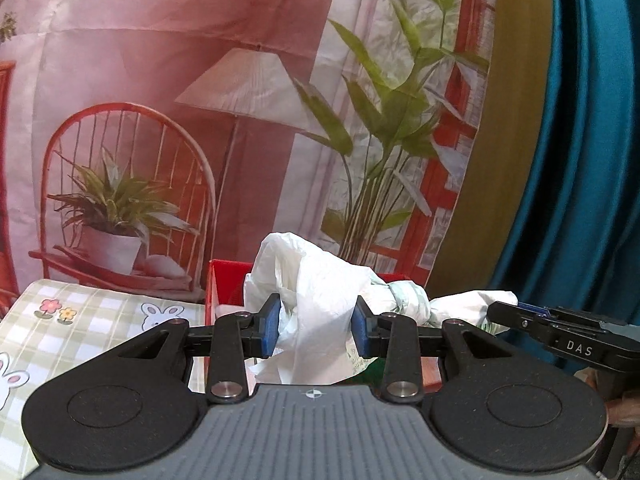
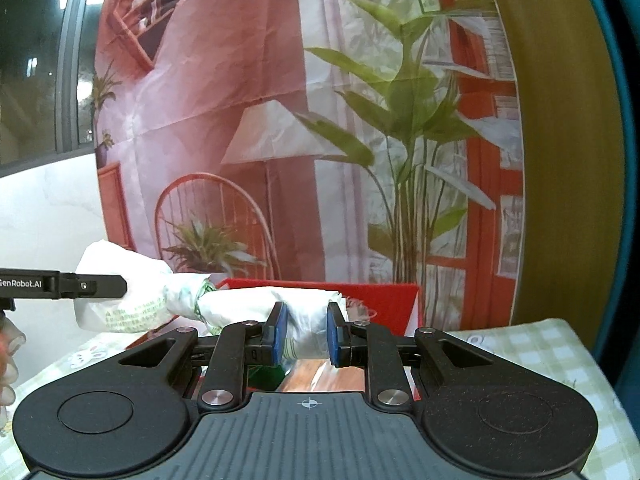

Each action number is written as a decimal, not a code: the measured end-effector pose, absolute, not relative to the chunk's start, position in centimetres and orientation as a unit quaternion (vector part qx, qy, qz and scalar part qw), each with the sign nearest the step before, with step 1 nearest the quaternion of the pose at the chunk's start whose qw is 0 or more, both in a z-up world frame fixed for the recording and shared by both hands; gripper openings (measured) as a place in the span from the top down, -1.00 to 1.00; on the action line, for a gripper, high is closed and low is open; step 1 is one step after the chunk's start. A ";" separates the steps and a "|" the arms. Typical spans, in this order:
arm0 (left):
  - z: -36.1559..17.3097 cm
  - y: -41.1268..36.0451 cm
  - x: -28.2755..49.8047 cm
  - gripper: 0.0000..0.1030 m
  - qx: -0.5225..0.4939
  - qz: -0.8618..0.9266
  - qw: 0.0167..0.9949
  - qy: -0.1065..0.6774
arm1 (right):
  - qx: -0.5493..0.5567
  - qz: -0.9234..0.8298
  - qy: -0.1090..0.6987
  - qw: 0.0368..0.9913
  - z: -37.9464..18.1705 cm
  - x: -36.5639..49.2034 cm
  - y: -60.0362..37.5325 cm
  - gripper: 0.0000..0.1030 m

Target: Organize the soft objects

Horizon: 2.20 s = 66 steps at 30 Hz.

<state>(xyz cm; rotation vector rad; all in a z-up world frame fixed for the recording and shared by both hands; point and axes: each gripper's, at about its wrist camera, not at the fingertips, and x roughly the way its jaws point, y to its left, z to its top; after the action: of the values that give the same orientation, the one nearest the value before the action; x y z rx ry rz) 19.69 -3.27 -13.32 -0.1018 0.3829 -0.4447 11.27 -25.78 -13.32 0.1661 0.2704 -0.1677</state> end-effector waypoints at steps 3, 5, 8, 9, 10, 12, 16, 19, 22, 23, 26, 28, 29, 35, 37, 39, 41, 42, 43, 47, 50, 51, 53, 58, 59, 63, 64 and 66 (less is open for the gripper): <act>-13.4 -3.5 21.8 0.26 -0.051 -0.217 0.955 0.197 | 0.082 -0.088 0.140 0.983 -13.3 13.0 -26.7 0.64; -13.5 -3.7 23.2 0.26 -0.047 -0.215 0.954 0.202 | 0.077 -0.091 0.144 0.982 -13.4 14.2 -27.2 0.64; -13.8 -3.9 25.2 0.26 -0.045 -0.208 0.953 0.214 | 0.057 -0.100 0.153 0.982 -13.7 16.5 -27.6 0.64; -14.0 -3.9 25.8 0.26 -0.045 -0.205 0.953 0.217 | 0.049 -0.101 0.156 0.981 -13.8 17.1 -27.6 0.64; -14.2 -4.1 26.4 0.26 -0.045 -0.203 0.953 0.222 | 0.041 -0.103 0.160 0.981 -13.8 17.7 -27.7 0.64; -14.6 -4.2 27.6 0.26 -0.045 -0.197 0.952 0.231 | 0.035 -0.106 0.168 0.979 -14.0 19.1 -28.0 0.64; -15.5 -4.8 29.7 0.26 -0.042 -0.189 0.947 0.256 | 0.034 -0.112 0.194 0.974 -14.4 21.3 -28.6 0.64; -16.2 -5.3 30.9 0.26 -0.035 -0.185 0.944 0.270 | 0.027 -0.116 0.212 0.970 -15.0 22.7 -28.9 0.64; -16.7 -5.7 31.9 0.26 -0.028 -0.182 0.939 0.290 | 0.027 -0.119 0.230 0.966 -15.6 23.8 -29.4 0.64; -16.9 -5.9 32.2 0.26 -0.022 -0.181 0.938 0.296 | 0.026 -0.120 0.237 0.964 -15.9 24.2 -29.5 0.64; -17.5 -6.3 32.8 0.26 -0.008 -0.181 0.934 0.308 | 0.020 -0.119 0.256 0.959 -16.5 25.2 -29.8 0.64; -17.9 -6.4 33.1 0.26 -0.004 -0.180 0.931 0.317 | 0.024 -0.118 0.268 0.956 -16.8 25.7 -30.0 0.64; -18.1 -6.4 33.3 0.26 -0.001 -0.180 0.930 0.320 | 0.026 -0.118 0.272 0.955 -17.0 25.9 -30.0 0.64; -18.6 -6.9 34.0 0.26 0.013 -0.182 0.925 0.332 | 0.035 -0.122 0.295 0.947 -18.2 26.9 -30.1 0.64; -18.9 -7.0 34.2 0.26 0.017 -0.183 0.924 0.336 | 0.037 -0.124 0.300 0.945 -18.5 27.1 -30.2 0.64; -19.0 -7.0 34.3 0.26 0.016 -0.183 0.924 0.335 | 0.038 -0.125 0.304 0.944 -18.7 27.2 -30.3 0.64; -18.8 -6.9 34.1 0.24 0.015 -0.184 0.925 0.331 | 0.036 -0.125 0.304 0.944 -18.6 27.2 -30.2 0.62; -18.7 -6.9 33.9 0.22 0.015 -0.185 0.926 0.329 | 0.034 -0.124 0.304 0.944 -18.5 27.1 -30.2 0.57; -18.4 -6.9 33.7 0.13 0.016 -0.186 0.927 0.326 | 0.033 -0.123 0.302 0.945 -18.3 27.0 -30.2 0.44; -17.1 -6.8 32.4 -0.67 0.023 -0.187 0.933 0.306 | 0.029 -0.128 0.285 0.950 -17.5 26.3 -30.1 0.28; -15.6 -6.7 30.9 -0.96 0.035 -0.175 0.944 0.279 | 0.031 -0.131 0.267 0.954 -16.5 25.4 -30.0 -0.13; -15.1 -6.5 30.4 -0.96 0.037 -0.174 0.945 0.273 | 0.030 -0.132 0.258 0.957 -16.0 24.9 -29.8 -0.25; -14.0 -6.3 29.7 -1.00 0.039 -0.174 0.947 0.267 | 0.026 -0.132 0.242 0.961 -14.9 24.0 -29.5 -0.54; -10.9 -6.0 26.4 -1.00 0.053 -0.159 0.957 0.235 | 0.025 -0.138 0.206 0.969 -11.8 21.5 -28.5 -0.99; -10.3 -5.8 25.6 -1.00 0.052 -0.153 0.960 0.230 | 0.026 -0.138 0.201 0.969 -11.1 20.9 -28.3 -0.99; -7.6 -4.8 22.6 -1.00 0.024 -0.141 0.966 0.214 | 0.037 -0.146 0.179 0.972 -8.4 18.3 -27.3 -0.99; -7.0 -4.5 21.7 -1.00 0.018 -0.135 0.969 0.208 | 0.040 -0.147 0.172 0.973 -7.6 17.5 -26.9 -0.99; -5.8 -4.0 19.9 -1.00 0.011 -0.121 0.973 0.194 | 0.044 -0.150 0.160 0.975 -6.3 15.9 -26.1 -0.99</act>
<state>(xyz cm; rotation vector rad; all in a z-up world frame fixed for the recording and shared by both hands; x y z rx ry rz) 19.91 -3.99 -5.80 0.0227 0.3918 -0.2445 15.94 -26.12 -6.31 0.0885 0.3229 -0.3019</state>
